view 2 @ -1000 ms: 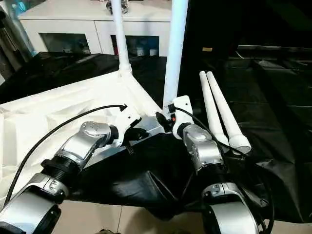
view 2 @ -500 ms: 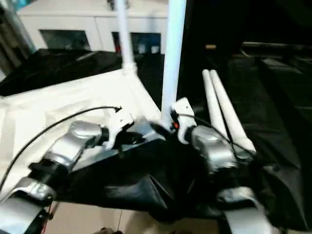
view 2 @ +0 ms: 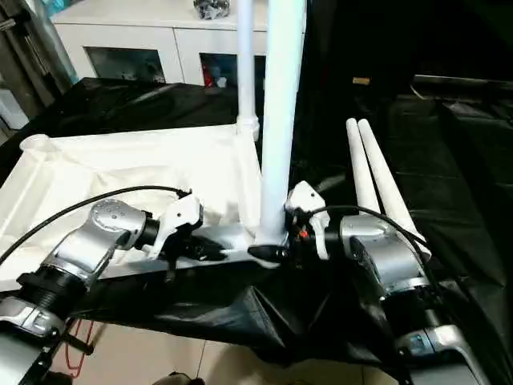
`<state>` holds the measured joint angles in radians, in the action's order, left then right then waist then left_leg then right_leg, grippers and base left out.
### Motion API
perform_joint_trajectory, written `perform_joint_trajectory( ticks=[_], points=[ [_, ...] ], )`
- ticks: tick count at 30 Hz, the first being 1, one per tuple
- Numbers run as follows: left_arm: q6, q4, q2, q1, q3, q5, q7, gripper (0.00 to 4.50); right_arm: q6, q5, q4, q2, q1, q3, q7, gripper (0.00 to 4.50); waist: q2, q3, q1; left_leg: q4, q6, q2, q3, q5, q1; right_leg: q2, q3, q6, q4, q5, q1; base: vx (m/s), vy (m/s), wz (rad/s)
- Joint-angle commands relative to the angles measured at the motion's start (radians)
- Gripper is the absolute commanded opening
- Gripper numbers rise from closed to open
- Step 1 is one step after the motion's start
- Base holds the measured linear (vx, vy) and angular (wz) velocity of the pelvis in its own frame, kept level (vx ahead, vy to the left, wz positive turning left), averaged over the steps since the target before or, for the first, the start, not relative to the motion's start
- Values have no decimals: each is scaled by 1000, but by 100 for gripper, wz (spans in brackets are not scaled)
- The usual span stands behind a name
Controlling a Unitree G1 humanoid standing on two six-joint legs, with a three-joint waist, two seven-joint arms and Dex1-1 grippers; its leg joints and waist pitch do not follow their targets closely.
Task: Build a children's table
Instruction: Rotate leg to tighten
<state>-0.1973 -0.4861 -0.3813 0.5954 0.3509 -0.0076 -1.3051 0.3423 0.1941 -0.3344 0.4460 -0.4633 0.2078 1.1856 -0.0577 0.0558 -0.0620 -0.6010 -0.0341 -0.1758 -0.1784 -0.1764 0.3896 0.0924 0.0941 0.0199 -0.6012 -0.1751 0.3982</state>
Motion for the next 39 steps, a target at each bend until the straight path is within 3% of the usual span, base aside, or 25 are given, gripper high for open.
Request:
perform_joint_trajectory(
  ticks=[1,2,11,15,16,17,21,24,25,27,28,32,35,39],
  points=[
    [21,50,16,12,15,-39,-37,0,6,-6,29,-9,2,40,15,334,3,-73,3,73,48,-58,19,-239,-22,62,-52,230,72,-214,-50,0,0,0],
    [20,52,15,11,15,-39,-39,0,6,-11,33,-8,4,47,15,324,-1,-74,2,72,48,-57,19,-234,-21,63,-52,232,70,-208,-51,0,0,0],
    [22,32,34,14,6,-22,1,0,22,-23,48,-32,26,52,-34,280,3,-73,3,71,49,-56,18,-234,-21,62,-52,227,73,-219,-51,0,0,0],
    [-25,-34,119,57,-40,-1,182,0,41,-89,-89,-160,-5,-11,-350,276,7,-67,16,74,17,-50,19,-264,-22,63,-50,204,82,-311,-47,0,0,0],
    [-34,-51,140,69,-50,4,224,0,43,-95,-128,-191,-18,-31,-422,275,6,-65,22,75,-3,-48,23,-303,-29,65,-48,195,88,-375,-42,0,0,0],
    [-38,-60,152,76,-55,6,247,0,43,-96,-149,-208,-26,-44,-460,274,8,-65,26,75,-10,-47,24,-313,-29,65,-47,183,92,-400,-44,0,0,0],
    [-51,-104,199,108,-61,28,339,0,44,-100,-230,-273,-56,-79,-594,274,6,-68,39,76,-2,-47,25,-319,-26,64,-50,179,92,-357,-45,0,0,0],
    [-78,-138,254,135,-70,39,434,0,10,-107,-317,-353,-92,-106,-727,274,5,-67,40,74,-1,-44,23,-315,-29,64,-49,182,95,-364,-42,0,0,0],
    [-79,-146,277,139,-74,47,450,0,-39,-125,-352,-384,-108,-105,-746,274,6,-67,40,75,4,-45,23,-312,-27,64,-49,181,96,-361,-43,0,0,0],
    [-75,-145,282,137,-72,50,449,0,-60,-123,-361,-394,-114,-108,-734,274,4,-68,39,75,7,-45,23,-311,-25,65,-48,178,96,-361,-45,0,0,0],
    [-69,-136,282,130,-67,48,438,0,-65,-104,-359,-399,-118,-123,-712,330,7,-69,39,76,17,-47,24,-305,-24,64,-49,181,93,-339,-47,0,0,0],
    [-53,-108,262,107,-52,39,395,0,-56,-69,-339,-384,-120,-143,-660,380,8,-72,36,75,36,-49,22,-280,-21,65,-50,197,86,-290,-51,0,0,0],
    [-42,-96,247,96,-44,34,369,0,-68,-70,-329,-366,-119,-137,-633,399,10,-75,34,73,49,-50,20,-240,-20,64,-51,211,81,-234,-51,0,0,0],
    [-20,-40,198,54,-30,18,264,0,-93,-57,-253,-279,-87,-96,-443,399,9,-81,29,65,84,-51,18,-175,-15,63,-51,240,67,-130,-56,0,0,0]
  ],
)
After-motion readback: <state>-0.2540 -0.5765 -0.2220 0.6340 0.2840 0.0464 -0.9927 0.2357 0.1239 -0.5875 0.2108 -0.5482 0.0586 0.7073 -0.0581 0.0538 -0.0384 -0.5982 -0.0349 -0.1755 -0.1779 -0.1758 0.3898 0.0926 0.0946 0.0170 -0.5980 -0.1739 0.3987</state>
